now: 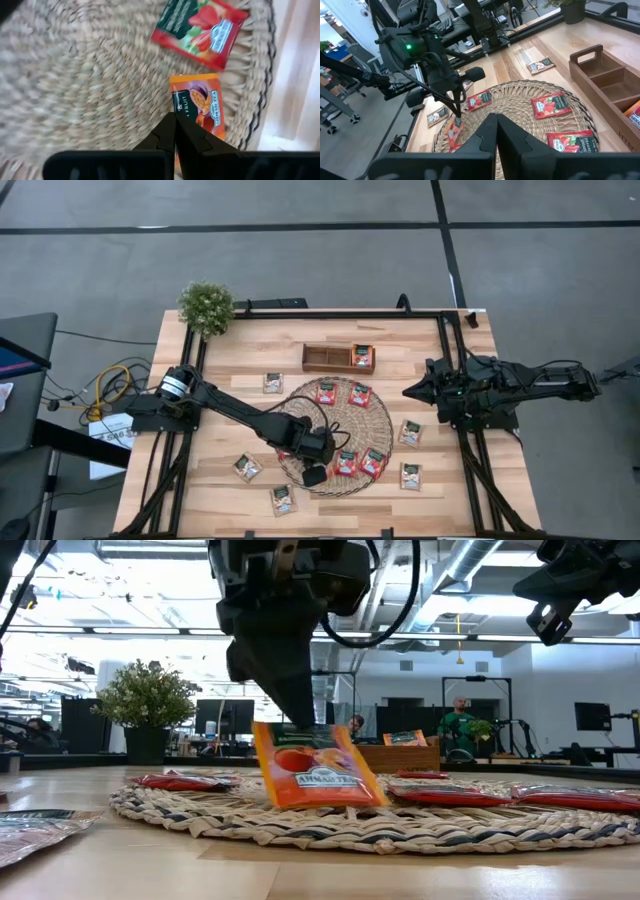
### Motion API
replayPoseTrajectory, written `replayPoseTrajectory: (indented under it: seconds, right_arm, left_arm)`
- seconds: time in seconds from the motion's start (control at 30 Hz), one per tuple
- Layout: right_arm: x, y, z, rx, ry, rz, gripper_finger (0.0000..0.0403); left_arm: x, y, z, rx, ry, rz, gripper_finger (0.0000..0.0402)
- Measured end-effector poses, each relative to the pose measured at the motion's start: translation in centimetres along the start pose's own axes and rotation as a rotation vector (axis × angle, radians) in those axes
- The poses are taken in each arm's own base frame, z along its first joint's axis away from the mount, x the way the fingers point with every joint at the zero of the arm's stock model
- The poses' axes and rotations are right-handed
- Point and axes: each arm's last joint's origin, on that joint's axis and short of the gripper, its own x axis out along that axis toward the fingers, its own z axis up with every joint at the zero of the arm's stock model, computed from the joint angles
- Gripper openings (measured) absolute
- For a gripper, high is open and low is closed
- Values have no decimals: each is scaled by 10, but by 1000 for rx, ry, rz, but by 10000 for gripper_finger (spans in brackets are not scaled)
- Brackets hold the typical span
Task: Pick & Place Tea
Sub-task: Put the orange tea bag into the right section of the wooden organizer
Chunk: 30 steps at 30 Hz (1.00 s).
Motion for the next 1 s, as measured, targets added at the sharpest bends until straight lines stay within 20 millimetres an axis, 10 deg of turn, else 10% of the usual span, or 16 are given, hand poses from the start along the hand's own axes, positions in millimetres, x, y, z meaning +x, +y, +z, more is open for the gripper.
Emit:
replayPoseTrajectory:
  seconds: [1.0]
  right_arm:
    - [12,13,4,-5,3,148,0]
  left_arm:
    - [-46,-15,32,111,-60,30,0]
